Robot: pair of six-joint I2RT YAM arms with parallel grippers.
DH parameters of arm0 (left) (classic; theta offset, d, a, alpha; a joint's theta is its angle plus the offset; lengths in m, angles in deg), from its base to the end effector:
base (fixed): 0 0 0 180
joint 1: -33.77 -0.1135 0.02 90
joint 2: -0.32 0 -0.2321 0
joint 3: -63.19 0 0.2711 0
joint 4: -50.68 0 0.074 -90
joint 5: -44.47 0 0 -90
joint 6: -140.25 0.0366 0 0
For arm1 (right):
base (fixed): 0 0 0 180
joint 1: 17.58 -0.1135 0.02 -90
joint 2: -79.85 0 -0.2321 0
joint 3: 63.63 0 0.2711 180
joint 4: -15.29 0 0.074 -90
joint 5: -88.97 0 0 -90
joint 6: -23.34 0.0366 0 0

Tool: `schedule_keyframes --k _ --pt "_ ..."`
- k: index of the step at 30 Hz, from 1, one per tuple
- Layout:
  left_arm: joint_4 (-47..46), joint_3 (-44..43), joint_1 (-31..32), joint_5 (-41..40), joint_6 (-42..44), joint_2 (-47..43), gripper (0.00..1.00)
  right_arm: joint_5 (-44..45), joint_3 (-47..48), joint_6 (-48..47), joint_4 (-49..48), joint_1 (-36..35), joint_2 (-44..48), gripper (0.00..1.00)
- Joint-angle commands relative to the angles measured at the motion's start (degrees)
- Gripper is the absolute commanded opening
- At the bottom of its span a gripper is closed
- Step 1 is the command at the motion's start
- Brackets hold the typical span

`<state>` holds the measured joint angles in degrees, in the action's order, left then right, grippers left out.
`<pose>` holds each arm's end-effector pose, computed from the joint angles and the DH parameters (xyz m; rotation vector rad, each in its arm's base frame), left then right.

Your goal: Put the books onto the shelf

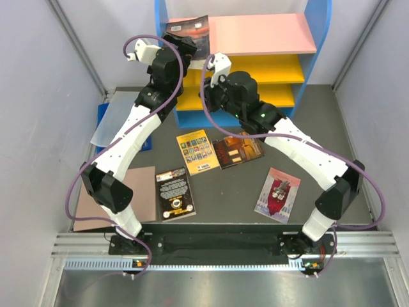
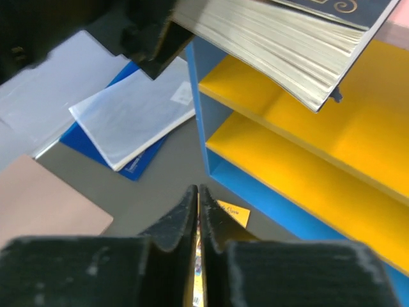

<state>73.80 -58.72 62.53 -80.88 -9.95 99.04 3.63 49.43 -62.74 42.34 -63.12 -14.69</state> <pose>0.3681 -0.1779 0.4498 -0.8909 1.3503 -0.7307 0.2856 0.2868 0.4146 -0.5649 1.6590 0.5663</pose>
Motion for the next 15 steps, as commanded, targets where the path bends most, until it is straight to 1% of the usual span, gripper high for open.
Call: schedule_keyframes --k 1,8,13,15 --pt "-4.2 -0.5 -0.5 0.8 1.3 -3.4 0.99 -0.9 5.2 -1.0 0.8 1.7 -1.1 0.0" --pt "-4.4 -0.5 -0.7 1.0 1.7 -3.2 0.99 -3.1 6.9 -1.2 -0.9 2.8 -0.7 0.0" --pt "-4.4 -0.4 -0.7 1.3 1.8 -3.0 0.99 -4.5 10.0 -1.1 -1.2 4.1 -2.7 0.0" --pt "-4.9 -0.3 -0.8 2.1 2.0 -3.0 0.99 -6.9 11.7 -0.5 -1.3 4.6 -4.2 0.0"
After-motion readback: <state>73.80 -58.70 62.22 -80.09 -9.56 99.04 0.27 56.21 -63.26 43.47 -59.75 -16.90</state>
